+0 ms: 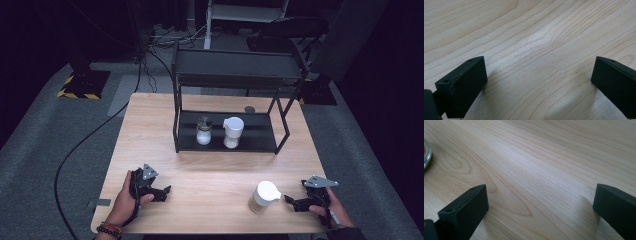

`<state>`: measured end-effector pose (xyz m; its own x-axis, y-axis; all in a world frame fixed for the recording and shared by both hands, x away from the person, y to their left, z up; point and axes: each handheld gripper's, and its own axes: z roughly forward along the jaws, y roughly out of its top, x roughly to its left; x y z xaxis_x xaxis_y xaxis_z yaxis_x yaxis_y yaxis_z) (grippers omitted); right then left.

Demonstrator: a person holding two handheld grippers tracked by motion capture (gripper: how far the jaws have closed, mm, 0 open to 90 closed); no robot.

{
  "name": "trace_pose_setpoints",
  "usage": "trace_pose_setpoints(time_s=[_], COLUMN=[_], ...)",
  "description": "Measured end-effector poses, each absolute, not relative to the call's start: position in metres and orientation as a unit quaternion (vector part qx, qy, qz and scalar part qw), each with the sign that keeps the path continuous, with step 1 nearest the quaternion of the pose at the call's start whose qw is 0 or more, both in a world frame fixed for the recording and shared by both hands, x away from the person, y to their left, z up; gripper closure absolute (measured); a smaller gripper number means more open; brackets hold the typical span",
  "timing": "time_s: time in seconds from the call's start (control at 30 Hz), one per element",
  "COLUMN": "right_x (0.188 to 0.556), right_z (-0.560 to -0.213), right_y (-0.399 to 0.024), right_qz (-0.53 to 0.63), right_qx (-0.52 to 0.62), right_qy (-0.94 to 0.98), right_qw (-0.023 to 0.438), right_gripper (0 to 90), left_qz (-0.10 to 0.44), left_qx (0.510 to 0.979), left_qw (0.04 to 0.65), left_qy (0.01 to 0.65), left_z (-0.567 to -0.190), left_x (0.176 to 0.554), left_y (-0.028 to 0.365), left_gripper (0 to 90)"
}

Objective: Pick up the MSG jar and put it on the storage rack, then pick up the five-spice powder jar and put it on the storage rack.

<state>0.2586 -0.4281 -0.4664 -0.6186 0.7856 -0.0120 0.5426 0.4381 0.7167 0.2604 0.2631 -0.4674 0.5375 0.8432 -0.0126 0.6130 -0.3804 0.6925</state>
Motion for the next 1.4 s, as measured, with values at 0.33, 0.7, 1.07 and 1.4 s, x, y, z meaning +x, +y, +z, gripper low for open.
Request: trace_pose_setpoints(time_s=[0.33, 0.7, 1.07, 1.4], right_x=[0.259, 0.259, 0.26, 0.257], right_z=[-0.466, -0.466, -0.462, -0.45], right_y=[-0.428, -0.428, -0.427, -0.426], right_qz=[0.348, 0.348, 0.337, 0.346], right_qx=[0.4, 0.4, 0.4, 0.386], right_qy=[0.83, 0.83, 0.833, 0.838], right_qw=[0.175, 0.175, 0.18, 0.171], right_gripper=[0.0, 0.0, 1.2, 2.3], left_qz=[0.174, 0.174, 0.175, 0.175], left_qx=[0.812, 0.813, 0.812, 0.812], left_qw=[0.33, 0.33, 0.33, 0.33], left_qy=[0.448, 0.448, 0.448, 0.448], left_z=[-0.467, -0.467, -0.467, -0.467], left_x=[0.261, 0.261, 0.26, 0.26], left_y=[0.263, 0.263, 0.263, 0.263], left_gripper=[0.3, 0.3, 0.4, 0.4])
